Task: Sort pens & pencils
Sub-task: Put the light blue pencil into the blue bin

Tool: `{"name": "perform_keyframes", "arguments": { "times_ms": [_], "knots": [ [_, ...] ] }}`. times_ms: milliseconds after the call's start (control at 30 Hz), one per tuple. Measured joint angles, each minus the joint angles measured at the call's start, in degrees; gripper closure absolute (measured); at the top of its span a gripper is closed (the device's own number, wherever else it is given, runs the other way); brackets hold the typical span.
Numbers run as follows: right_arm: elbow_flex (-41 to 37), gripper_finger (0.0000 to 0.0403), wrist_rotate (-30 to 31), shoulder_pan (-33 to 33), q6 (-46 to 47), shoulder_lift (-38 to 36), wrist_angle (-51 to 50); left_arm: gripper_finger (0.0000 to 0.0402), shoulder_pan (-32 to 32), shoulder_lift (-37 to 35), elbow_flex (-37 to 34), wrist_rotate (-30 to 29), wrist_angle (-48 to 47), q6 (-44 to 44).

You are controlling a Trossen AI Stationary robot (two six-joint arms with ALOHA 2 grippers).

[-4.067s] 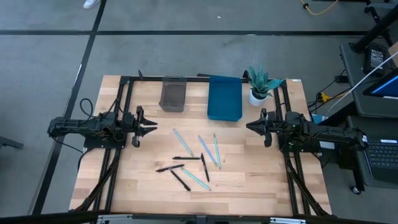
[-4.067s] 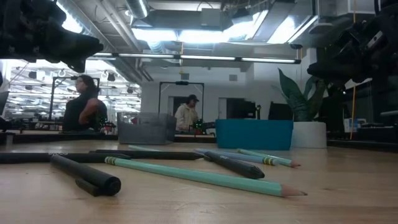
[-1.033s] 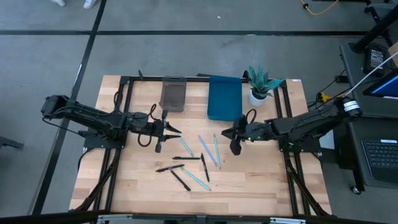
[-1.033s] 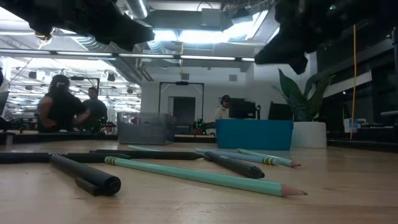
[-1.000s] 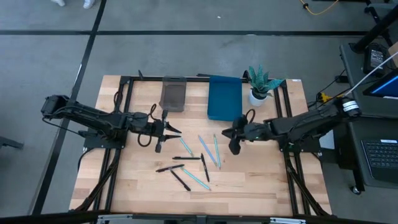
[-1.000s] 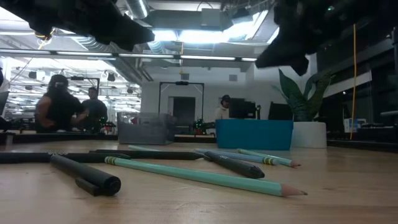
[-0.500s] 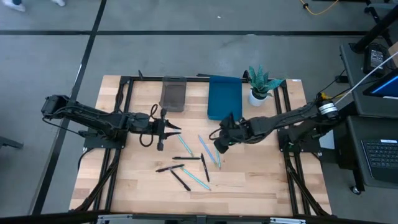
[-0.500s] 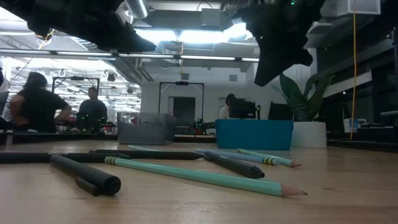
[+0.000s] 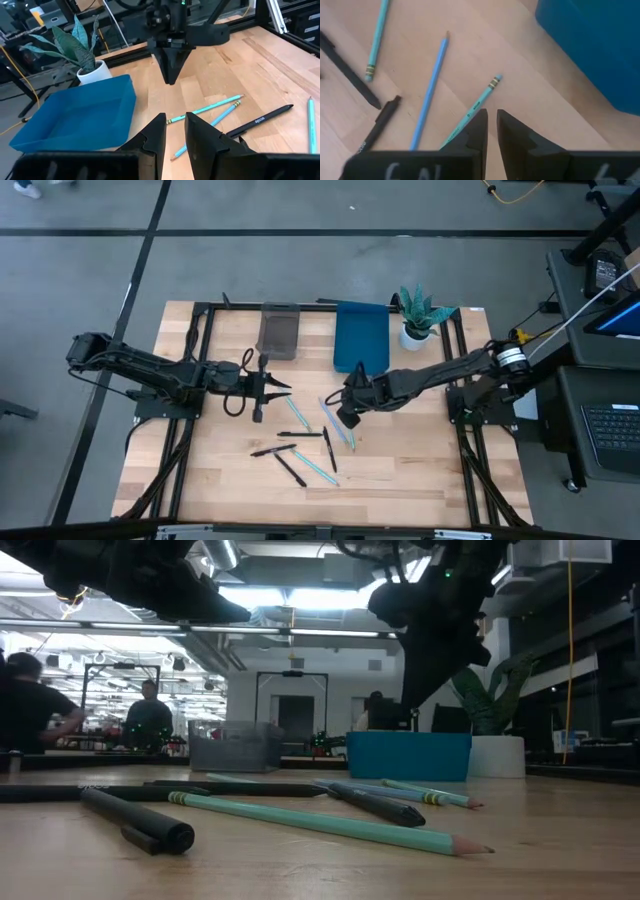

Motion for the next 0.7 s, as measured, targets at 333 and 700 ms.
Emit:
{"name": "perform_keyframes", "arguments": {
  "times_ms": [333,700],
  "knots": [
    [0.00,0.0320,-0.84,-1.11,2.89,-0.02,1.50,0.0337,0.00,-0.02,0.00,0.00,-1.56,-0.02],
    [-0.01,0.0229,-5.65,-0.88,13.87,-0.02,2.02,0.0337,0.00,-0.02,0.00,0.02,-2.08,0.00]
  ]
}}
